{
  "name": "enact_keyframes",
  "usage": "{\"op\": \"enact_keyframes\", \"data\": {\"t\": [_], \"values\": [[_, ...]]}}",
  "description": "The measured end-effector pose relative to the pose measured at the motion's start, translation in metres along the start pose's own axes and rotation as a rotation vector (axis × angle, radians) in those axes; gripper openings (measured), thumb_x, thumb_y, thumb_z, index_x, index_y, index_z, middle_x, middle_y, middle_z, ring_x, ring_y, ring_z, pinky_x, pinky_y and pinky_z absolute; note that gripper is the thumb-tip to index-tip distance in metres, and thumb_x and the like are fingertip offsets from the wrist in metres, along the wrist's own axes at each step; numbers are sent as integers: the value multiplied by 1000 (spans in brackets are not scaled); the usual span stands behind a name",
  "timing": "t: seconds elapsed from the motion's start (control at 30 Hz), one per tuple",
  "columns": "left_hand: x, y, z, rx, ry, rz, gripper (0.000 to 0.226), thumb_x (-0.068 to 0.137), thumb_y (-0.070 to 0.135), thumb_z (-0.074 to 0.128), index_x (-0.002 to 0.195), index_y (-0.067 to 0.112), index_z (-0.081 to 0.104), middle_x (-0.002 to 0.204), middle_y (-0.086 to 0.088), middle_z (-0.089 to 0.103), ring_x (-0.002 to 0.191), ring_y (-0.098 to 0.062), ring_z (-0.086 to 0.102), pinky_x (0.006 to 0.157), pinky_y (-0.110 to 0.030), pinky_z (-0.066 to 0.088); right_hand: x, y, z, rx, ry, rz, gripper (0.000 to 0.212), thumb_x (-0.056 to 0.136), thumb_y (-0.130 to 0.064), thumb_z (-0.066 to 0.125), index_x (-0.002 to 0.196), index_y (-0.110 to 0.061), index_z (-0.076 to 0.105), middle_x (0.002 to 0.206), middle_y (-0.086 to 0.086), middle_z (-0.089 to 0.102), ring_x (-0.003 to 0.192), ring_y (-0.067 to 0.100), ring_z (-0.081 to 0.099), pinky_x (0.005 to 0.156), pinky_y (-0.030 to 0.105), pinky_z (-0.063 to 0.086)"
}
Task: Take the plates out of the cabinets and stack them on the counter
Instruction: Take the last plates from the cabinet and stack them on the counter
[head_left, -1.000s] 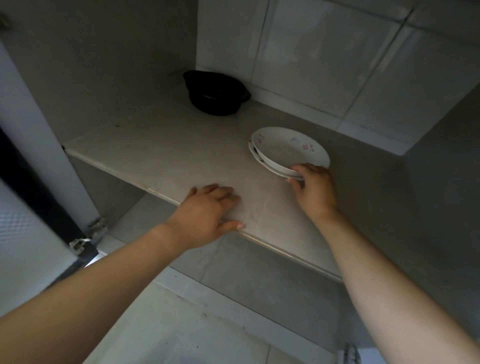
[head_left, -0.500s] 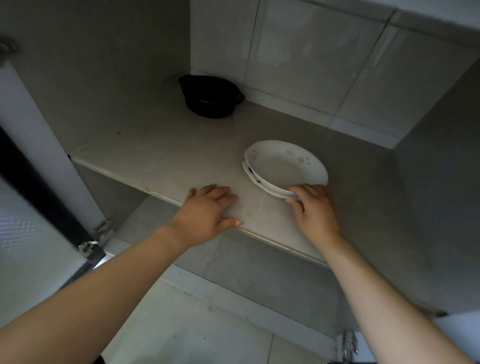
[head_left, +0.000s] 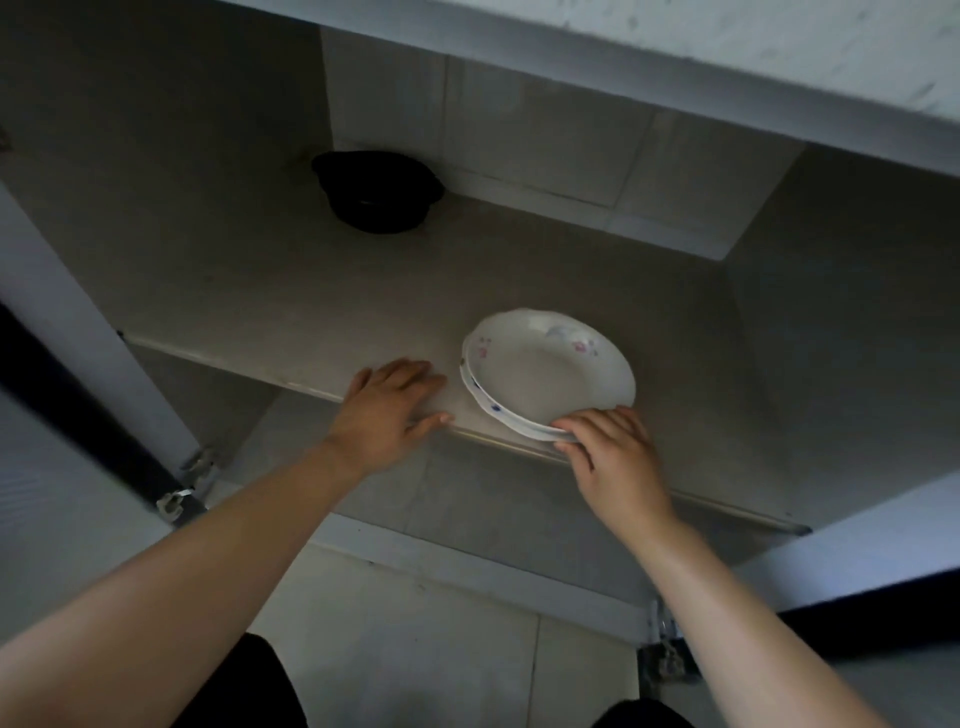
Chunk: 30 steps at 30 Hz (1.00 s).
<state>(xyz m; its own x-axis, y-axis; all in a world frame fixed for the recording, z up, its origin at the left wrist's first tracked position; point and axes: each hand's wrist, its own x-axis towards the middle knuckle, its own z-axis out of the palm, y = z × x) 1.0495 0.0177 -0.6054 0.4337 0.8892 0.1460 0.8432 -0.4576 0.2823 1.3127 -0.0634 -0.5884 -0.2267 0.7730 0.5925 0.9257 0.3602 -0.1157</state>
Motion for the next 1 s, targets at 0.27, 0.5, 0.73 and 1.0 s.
{"op": "enact_keyframes", "data": {"t": [0.27,0.5,0.73,1.0], "values": [[13,11,-28,-351,66,-52,59,86,50,38,128,12,55,130,-10,57,118,-25,53,97,-19,33,-17,-3,-9,33,-22,43,14,76,-15,65,90,-15,67,87,-1,69,83,17,56,93,34,35],[23,60,-25,-714,35,-165,41,93,22,53,132,10,48,132,-13,50,110,-26,58,92,-23,43,-15,-3,-13,26,-69,43,14,80,-21,58,91,-17,67,87,-2,69,80,21,62,92,36,37],[22,70,-16,-752,-13,-289,51,89,16,57,136,7,41,124,-21,57,107,-34,59,96,-41,47,-12,-2,-25,130,-138,108,33,79,-42,59,99,-17,68,99,-3,69,93,14,59,93,26,37],[25,65,-15,-738,46,-234,70,65,47,49,126,13,51,127,-14,53,111,-30,57,93,-45,49,14,18,-36,340,96,700,43,83,-37,62,117,-10,59,118,9,60,111,22,55,91,19,37]]}}
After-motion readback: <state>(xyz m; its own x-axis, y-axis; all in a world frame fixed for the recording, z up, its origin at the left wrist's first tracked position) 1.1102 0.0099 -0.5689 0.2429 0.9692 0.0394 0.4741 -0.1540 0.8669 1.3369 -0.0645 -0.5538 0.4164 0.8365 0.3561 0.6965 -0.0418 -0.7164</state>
